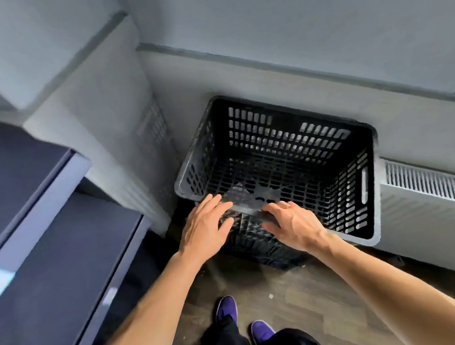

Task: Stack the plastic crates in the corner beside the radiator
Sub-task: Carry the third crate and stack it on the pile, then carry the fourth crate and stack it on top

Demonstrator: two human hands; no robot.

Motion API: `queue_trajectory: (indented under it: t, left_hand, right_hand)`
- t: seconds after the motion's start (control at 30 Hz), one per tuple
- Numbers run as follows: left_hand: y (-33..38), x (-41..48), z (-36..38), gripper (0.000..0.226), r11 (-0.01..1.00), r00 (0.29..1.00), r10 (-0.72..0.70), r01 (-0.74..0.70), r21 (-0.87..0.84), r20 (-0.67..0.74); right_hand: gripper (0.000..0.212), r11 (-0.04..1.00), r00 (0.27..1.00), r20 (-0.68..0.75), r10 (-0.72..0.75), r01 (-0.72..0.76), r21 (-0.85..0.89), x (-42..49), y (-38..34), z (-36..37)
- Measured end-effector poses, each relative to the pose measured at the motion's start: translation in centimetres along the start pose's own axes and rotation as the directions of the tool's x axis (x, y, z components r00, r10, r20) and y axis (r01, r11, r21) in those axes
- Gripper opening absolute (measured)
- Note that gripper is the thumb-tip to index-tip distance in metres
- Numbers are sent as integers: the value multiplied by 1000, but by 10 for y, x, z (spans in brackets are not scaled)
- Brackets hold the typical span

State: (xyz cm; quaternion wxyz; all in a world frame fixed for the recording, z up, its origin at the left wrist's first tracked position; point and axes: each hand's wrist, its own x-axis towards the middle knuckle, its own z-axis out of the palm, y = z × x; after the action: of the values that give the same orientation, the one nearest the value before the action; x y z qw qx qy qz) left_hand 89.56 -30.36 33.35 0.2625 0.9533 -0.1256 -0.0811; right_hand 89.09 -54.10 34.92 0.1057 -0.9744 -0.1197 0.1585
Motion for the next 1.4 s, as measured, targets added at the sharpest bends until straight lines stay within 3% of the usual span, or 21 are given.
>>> queue_trajectory:
  t: [0.2,0.4,0.63,0.9,1.0,1.17,1.4]
  left_hand:
    - [18,-68,4,43,973,971,-228,223,-65,-78]
    - [26,-150,17,40,899,889,-433,414,-141,-152]
    - [9,-264,53,42,671,670,-735,700,-244,-101]
    - [-2,-378,92,42,432,429,-898,822,-371,-96]
    - [-11,-419,105,43,364,362,-928,839,-405,-84]
    - [-28,-487,123,45,305,314,-948,851,-428,-52]
    - [-59,-556,144,46,316,340,-940,849,-423,-20]
  right_hand:
    - [44,971,973,-60,-224,217,-103,-13,-22,-9]
    - [38,894,901,39,-432,434,-111,-25,-53,9]
    - [39,820,782,305,-544,573,-5,-47,-115,77]
    - [46,656,576,547,-607,752,-63,-85,-191,152]
    - [44,617,543,592,-595,781,-96,-100,-222,174]
    - [43,572,509,616,-601,812,-113,-138,-272,205]
    - [42,600,524,631,-571,792,-114,-186,-320,253]
